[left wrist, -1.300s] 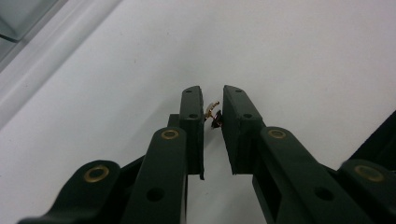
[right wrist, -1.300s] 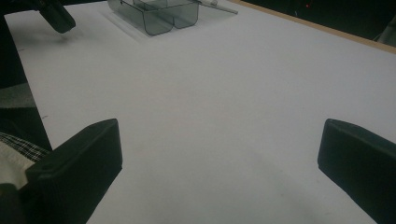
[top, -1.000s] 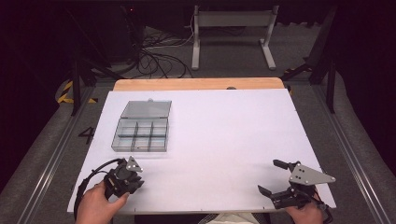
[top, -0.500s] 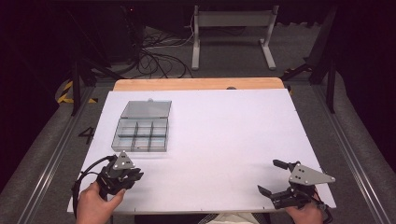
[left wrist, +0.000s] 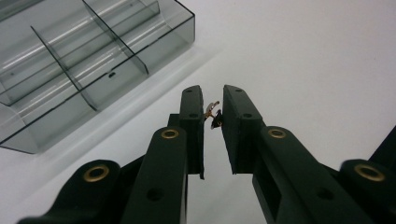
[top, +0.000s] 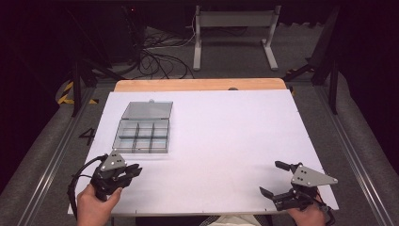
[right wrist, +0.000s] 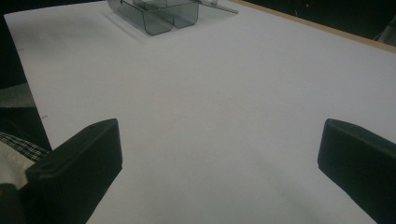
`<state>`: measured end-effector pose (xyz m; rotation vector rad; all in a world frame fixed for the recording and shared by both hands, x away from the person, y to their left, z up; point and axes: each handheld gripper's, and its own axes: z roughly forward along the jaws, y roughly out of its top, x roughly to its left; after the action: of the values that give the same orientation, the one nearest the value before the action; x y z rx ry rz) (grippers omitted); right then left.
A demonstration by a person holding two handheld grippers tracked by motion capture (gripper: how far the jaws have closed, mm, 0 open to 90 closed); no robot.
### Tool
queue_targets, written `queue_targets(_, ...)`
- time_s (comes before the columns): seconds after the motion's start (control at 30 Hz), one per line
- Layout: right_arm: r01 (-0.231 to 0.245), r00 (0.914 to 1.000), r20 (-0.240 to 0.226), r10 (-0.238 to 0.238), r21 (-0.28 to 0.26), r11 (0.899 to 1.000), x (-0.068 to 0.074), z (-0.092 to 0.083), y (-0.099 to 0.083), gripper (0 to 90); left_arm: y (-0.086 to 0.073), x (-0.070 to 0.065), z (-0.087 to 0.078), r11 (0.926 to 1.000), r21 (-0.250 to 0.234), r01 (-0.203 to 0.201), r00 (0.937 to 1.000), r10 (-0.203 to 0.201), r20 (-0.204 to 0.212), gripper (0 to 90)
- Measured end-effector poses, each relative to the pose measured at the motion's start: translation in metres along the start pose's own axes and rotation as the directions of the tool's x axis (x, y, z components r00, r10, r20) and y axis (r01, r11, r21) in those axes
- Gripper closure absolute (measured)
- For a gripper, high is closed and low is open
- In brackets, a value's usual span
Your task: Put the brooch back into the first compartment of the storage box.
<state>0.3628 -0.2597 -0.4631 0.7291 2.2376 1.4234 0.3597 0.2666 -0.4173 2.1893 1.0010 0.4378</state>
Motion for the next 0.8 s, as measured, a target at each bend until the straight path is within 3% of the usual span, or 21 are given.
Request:
queue_targets(0.2,-0.002,1.0,0.0,0.002,0.001,1.0,0.0,0.0,0.0,0.6,-0.002,0.005,-0.006,0.9988,-0.049,0.008,1.0,-0.008,-0.003,78.7)
queue_targets(0.33,-0.003,1.0,-0.001,0.003,0.001,1.0,0.0,0.0,0.0,0.6,-0.004,0.009,-0.008,0.9955,-0.081,0.048,0.9984,-0.045,0.034,78.7)
queue_targets(0.5,-0.004,1.0,-0.002,0.004,-0.001,1.0,0.0,0.0,0.0,0.6,-0.007,0.012,-0.012,0.988,-0.126,0.089,0.9958,-0.085,0.035,78.6)
queue_targets(0.67,0.0,1.0,-0.001,0.0,0.003,1.0,0.0,0.0,0.0,0.6,-0.007,0.014,-0.013,0.9866,-0.137,0.088,0.9956,-0.082,0.046,78.4)
queue_targets(0.8,-0.001,1.0,-0.002,0.001,0.001,1.0,0.0,0.0,0.0,0.6,-0.008,0.013,-0.015,0.9848,-0.159,0.07,0.9974,-0.067,0.028,78.4)
